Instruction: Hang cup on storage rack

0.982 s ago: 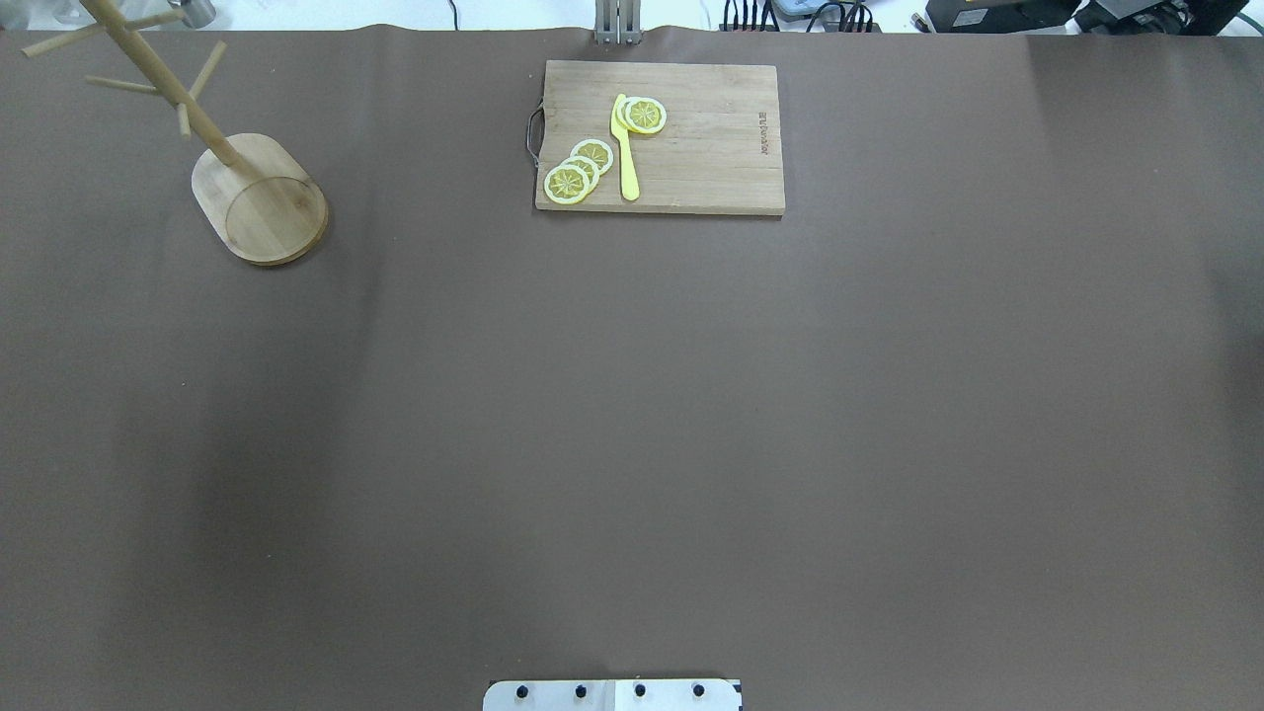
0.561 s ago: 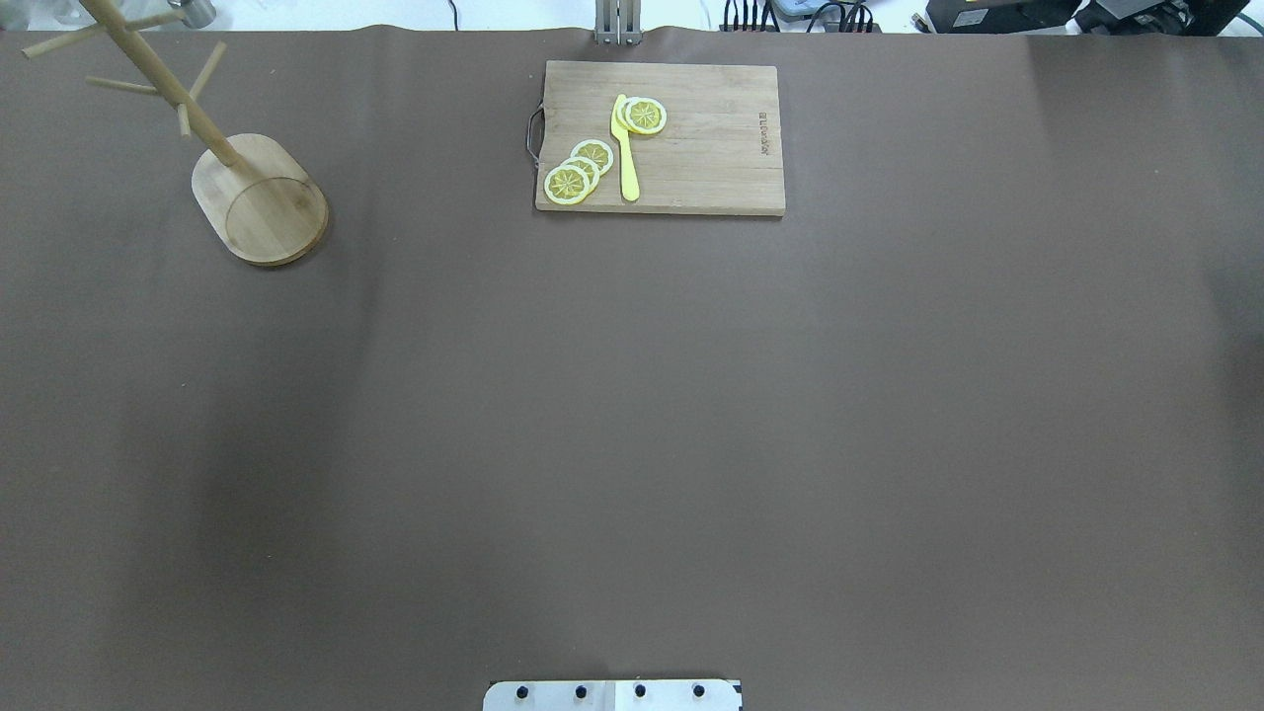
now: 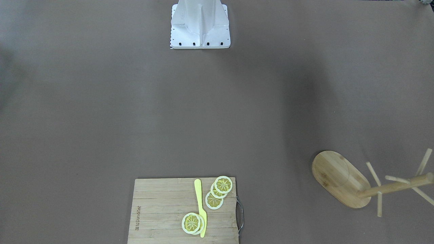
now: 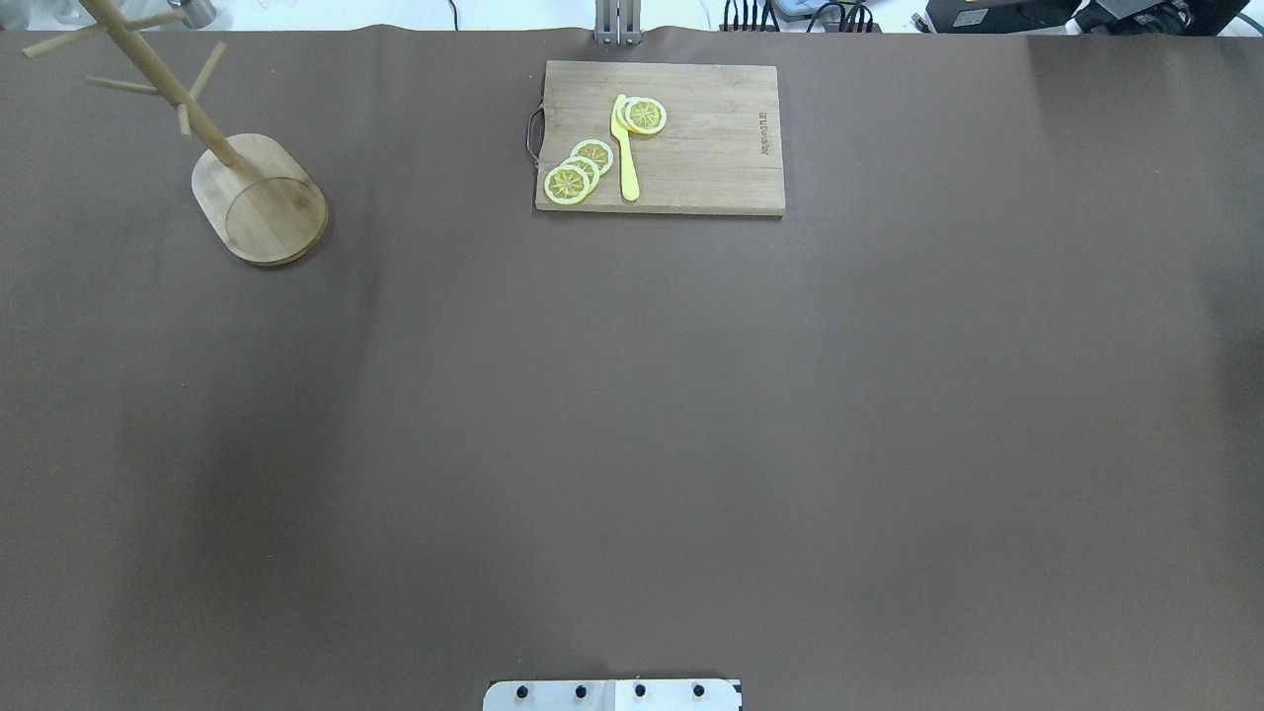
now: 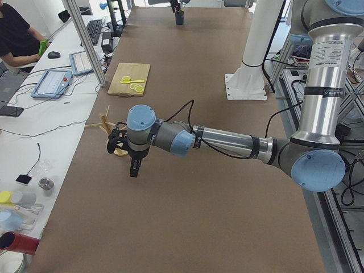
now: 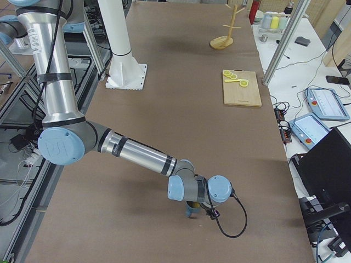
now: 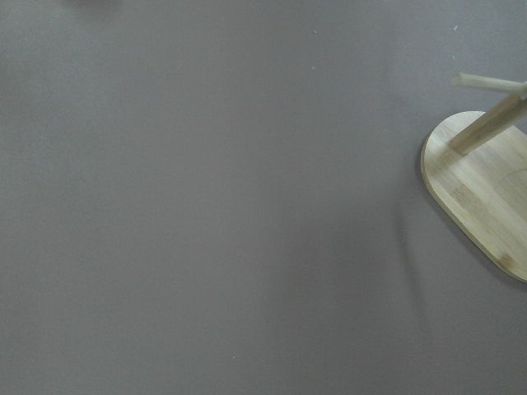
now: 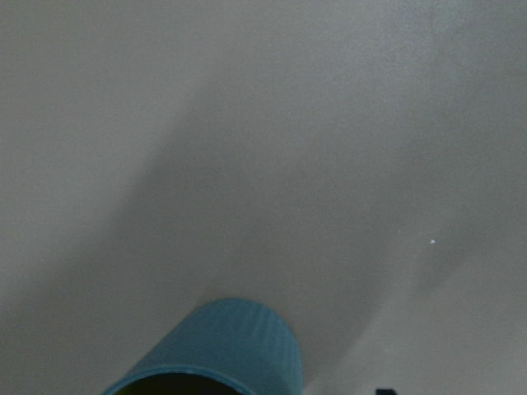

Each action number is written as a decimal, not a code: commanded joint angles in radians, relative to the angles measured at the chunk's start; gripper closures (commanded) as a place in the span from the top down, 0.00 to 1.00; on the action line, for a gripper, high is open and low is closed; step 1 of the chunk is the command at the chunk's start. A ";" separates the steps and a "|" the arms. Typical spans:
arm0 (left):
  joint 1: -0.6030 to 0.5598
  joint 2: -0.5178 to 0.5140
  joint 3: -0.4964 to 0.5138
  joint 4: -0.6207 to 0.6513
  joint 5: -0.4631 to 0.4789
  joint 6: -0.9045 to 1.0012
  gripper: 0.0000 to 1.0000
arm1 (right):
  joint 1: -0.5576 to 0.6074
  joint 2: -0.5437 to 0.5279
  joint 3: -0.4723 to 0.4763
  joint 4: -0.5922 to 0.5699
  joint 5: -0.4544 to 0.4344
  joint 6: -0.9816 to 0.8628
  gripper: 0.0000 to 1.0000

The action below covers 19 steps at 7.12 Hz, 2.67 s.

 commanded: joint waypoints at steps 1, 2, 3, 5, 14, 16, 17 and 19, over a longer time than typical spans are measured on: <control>0.000 0.001 0.001 0.000 -0.003 0.000 0.98 | -0.006 -0.019 0.030 0.021 0.008 -0.007 0.00; 0.000 0.001 0.004 0.001 -0.035 -0.002 0.98 | -0.004 -0.019 0.049 0.000 0.014 -0.002 0.00; 0.000 0.001 0.004 -0.003 -0.043 -0.002 0.98 | 0.051 -0.013 0.050 -0.019 0.045 -0.002 0.00; 0.000 0.000 0.010 -0.003 -0.043 -0.002 0.98 | 0.131 0.001 0.084 -0.182 0.246 0.034 0.00; 0.000 -0.050 0.058 0.008 -0.127 -0.125 0.98 | -0.368 0.254 0.679 -0.178 -0.016 1.802 0.00; 0.000 -0.054 0.084 -0.005 -0.137 -0.121 0.98 | -0.601 0.257 0.833 -0.188 -0.172 2.113 0.00; 0.000 -0.057 0.095 -0.006 -0.129 -0.118 0.98 | -0.710 0.273 0.872 -0.189 -0.255 2.239 0.00; 0.005 -0.045 0.099 -0.032 -0.124 -0.114 0.98 | -0.948 0.402 0.860 -0.340 -0.533 2.432 0.00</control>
